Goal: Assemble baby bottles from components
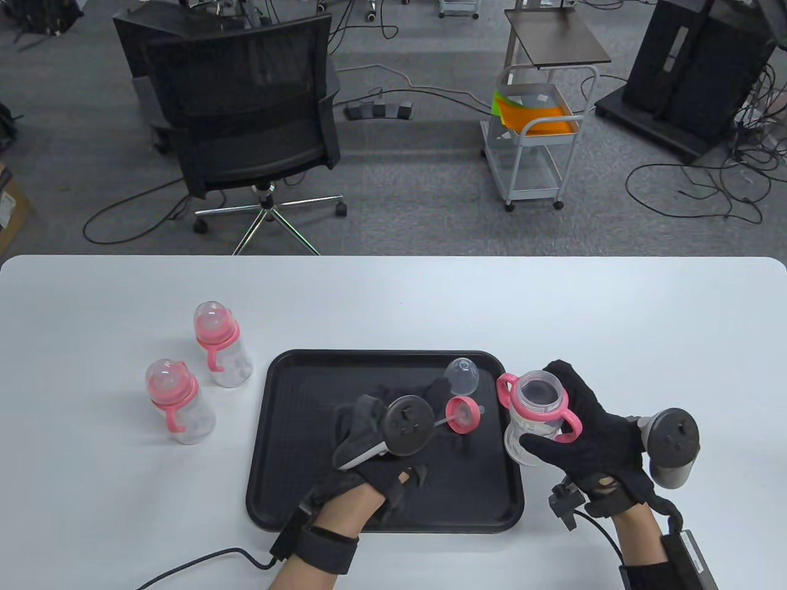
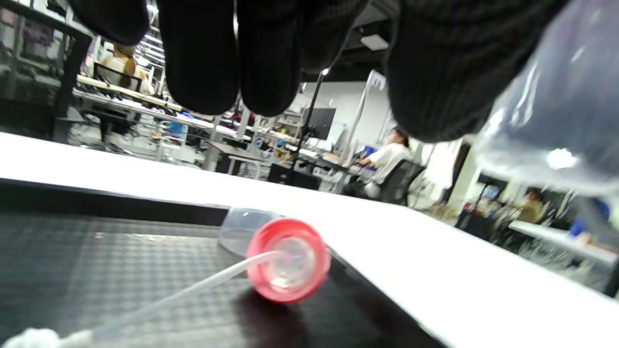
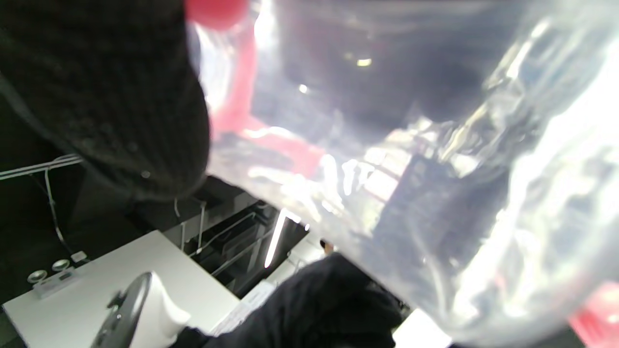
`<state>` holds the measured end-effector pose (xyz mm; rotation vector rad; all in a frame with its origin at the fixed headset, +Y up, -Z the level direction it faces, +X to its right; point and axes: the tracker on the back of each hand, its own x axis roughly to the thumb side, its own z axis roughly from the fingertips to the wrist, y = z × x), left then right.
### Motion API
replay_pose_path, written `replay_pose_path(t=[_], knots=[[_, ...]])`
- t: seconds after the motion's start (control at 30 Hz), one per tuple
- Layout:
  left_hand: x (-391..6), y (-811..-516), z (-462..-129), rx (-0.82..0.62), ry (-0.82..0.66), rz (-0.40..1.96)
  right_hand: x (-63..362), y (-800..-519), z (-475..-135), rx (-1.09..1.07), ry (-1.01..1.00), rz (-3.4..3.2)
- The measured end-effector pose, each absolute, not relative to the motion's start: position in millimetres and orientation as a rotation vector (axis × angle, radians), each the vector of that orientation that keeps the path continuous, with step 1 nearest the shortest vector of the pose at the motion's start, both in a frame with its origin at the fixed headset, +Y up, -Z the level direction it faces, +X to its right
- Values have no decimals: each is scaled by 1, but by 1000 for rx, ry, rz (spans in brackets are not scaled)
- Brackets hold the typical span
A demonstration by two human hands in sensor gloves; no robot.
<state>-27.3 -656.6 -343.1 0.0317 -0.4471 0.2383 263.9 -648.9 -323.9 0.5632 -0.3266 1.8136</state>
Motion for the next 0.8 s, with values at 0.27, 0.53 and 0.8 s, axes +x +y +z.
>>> replay_pose_path(t=[0.27,0.53,0.8], knots=[[21,-685,-370,-88,-362,64,280,-654,-328,476,-358,1819],[39,-714,-384,-135,-321,-4,289,-658,-332,432,-373,1858],[52,-728,-391,-147,-305,-27,292,-664,-337,402,-354,1875]])
